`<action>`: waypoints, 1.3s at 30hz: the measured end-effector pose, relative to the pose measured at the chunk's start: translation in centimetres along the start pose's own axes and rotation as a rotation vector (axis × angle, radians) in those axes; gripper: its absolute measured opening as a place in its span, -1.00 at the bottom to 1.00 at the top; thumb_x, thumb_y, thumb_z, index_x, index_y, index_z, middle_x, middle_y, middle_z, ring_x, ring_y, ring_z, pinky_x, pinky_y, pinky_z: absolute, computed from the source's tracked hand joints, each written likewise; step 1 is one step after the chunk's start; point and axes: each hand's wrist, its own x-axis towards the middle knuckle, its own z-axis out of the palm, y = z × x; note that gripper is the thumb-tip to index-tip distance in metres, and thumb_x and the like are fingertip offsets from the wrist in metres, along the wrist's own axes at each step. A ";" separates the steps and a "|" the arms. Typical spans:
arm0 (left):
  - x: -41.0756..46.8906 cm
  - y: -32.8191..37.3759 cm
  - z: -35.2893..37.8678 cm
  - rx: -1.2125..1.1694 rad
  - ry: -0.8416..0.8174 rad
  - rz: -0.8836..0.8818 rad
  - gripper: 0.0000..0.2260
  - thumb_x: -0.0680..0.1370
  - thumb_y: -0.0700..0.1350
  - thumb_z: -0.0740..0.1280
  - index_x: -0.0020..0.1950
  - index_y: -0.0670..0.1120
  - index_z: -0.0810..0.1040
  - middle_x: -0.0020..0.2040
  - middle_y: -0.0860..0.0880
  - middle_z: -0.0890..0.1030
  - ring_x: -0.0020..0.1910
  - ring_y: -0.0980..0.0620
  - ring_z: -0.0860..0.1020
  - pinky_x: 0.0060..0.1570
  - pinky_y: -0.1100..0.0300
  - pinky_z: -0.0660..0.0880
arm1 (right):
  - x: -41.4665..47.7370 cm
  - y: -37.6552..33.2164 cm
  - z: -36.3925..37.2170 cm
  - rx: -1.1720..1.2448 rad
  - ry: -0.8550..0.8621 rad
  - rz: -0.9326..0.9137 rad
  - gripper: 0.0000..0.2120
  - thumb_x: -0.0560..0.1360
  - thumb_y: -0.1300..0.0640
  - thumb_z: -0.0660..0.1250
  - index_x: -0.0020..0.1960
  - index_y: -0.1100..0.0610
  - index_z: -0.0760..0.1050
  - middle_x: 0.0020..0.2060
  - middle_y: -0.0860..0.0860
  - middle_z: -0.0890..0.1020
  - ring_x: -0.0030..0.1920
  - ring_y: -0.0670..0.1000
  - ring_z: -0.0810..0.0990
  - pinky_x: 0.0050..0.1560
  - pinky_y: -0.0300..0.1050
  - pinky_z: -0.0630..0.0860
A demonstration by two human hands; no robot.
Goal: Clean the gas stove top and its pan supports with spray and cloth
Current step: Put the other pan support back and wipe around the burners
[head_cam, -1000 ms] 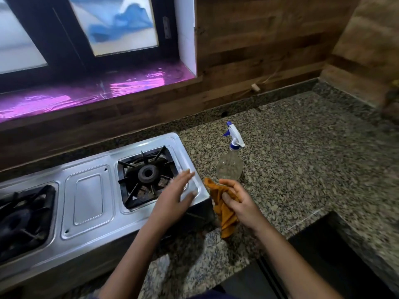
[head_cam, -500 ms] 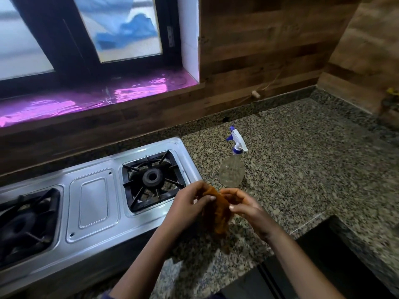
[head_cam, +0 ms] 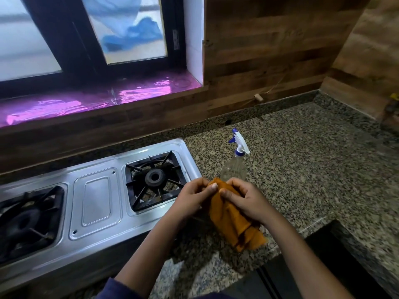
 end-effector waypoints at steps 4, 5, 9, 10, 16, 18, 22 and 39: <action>-0.7 -0.4 0.1 -0.081 -0.072 -0.113 -0.77 0.53 0.06 0.36 -0.06 -0.11 0.47 -0.30 0.03 0.52 -0.31 0.09 0.47 -0.32 0.28 0.39 | 0.6 0.5 -0.1 -0.032 -0.066 0.061 -0.70 0.46 -0.22 0.35 -0.04 0.02 0.52 -0.17 0.09 0.67 -0.13 0.09 0.66 -0.11 0.05 0.58; -0.9 -0.5 -0.1 -0.085 -0.110 -0.134 -0.76 0.52 0.07 0.39 -0.04 -0.09 0.48 -0.26 0.02 0.55 -0.27 0.07 0.50 -0.28 0.26 0.42 | 0.6 0.6 -0.2 -0.008 -0.071 0.073 -0.69 0.47 -0.20 0.36 -0.02 0.03 0.52 -0.16 0.10 0.67 -0.13 0.10 0.66 -0.11 0.03 0.58; -1.1 -0.4 -1.2 -0.160 -0.186 -0.214 -0.62 0.44 -0.07 0.48 0.16 -0.19 0.48 -0.10 -0.10 0.62 -0.11 -0.07 0.60 -0.10 0.09 0.52 | 0.7 0.7 -0.4 0.297 -0.033 0.173 -0.79 0.55 0.03 0.30 0.11 0.13 0.53 -0.13 0.02 0.70 -0.11 0.02 0.67 -0.13 -0.15 0.61; -1.1 -0.2 -1.4 -0.158 -0.185 -0.215 -0.61 0.42 -0.09 0.49 0.16 -0.21 0.50 -0.12 -0.09 0.62 -0.12 -0.05 0.60 -0.11 0.12 0.53 | 0.7 0.8 -0.5 0.361 -0.028 0.201 -0.78 0.56 0.07 0.29 0.14 0.14 0.53 -0.11 0.03 0.71 -0.11 0.01 0.68 -0.15 -0.16 0.61; -0.7 1.6 -1.5 -0.044 -0.052 -0.110 -0.76 0.36 -0.16 0.56 -0.07 -0.11 0.57 -0.18 -0.08 0.58 -0.16 -0.01 0.60 -0.17 0.15 0.57 | 1.1 1.3 0.2 0.473 0.003 0.252 -0.72 0.50 0.00 0.30 0.14 0.11 0.53 -0.01 0.06 0.69 0.01 0.02 0.64 0.03 -0.15 0.55; -0.8 2.3 -1.2 -0.020 0.023 -0.107 -0.79 0.40 -0.15 0.55 -0.08 -0.11 0.56 -0.21 -0.04 0.58 -0.19 -0.01 0.62 -0.21 0.09 0.59 | 1.5 1.5 0.8 0.380 0.089 0.233 -0.81 0.56 0.03 0.29 0.14 0.05 0.50 0.07 0.08 0.65 0.05 0.03 0.62 0.03 -0.14 0.55; -1.0 3.6 -0.8 -0.050 0.129 -0.116 -0.82 0.47 -0.17 0.48 -0.03 -0.16 0.52 -0.30 0.01 0.62 -0.30 0.04 0.64 -0.33 0.13 0.57 | 1.6 1.4 2.0 0.312 0.239 0.113 -0.70 0.53 0.04 0.38 0.23 0.00 0.44 0.10 0.07 0.59 0.08 -0.05 0.61 -0.02 -0.29 0.53; 1.0 1.7 -4.9 0.108 0.464 0.007 -0.87 0.52 -0.15 0.42 0.06 -0.06 0.58 -0.12 -0.03 0.65 -0.15 0.04 0.60 -0.21 0.21 0.50 | 8.2 -0.8 1.5 0.227 0.079 0.350 -0.61 0.37 0.15 0.54 0.13 0.07 0.49 -0.01 0.07 0.67 -0.03 0.10 0.67 -0.01 0.05 0.63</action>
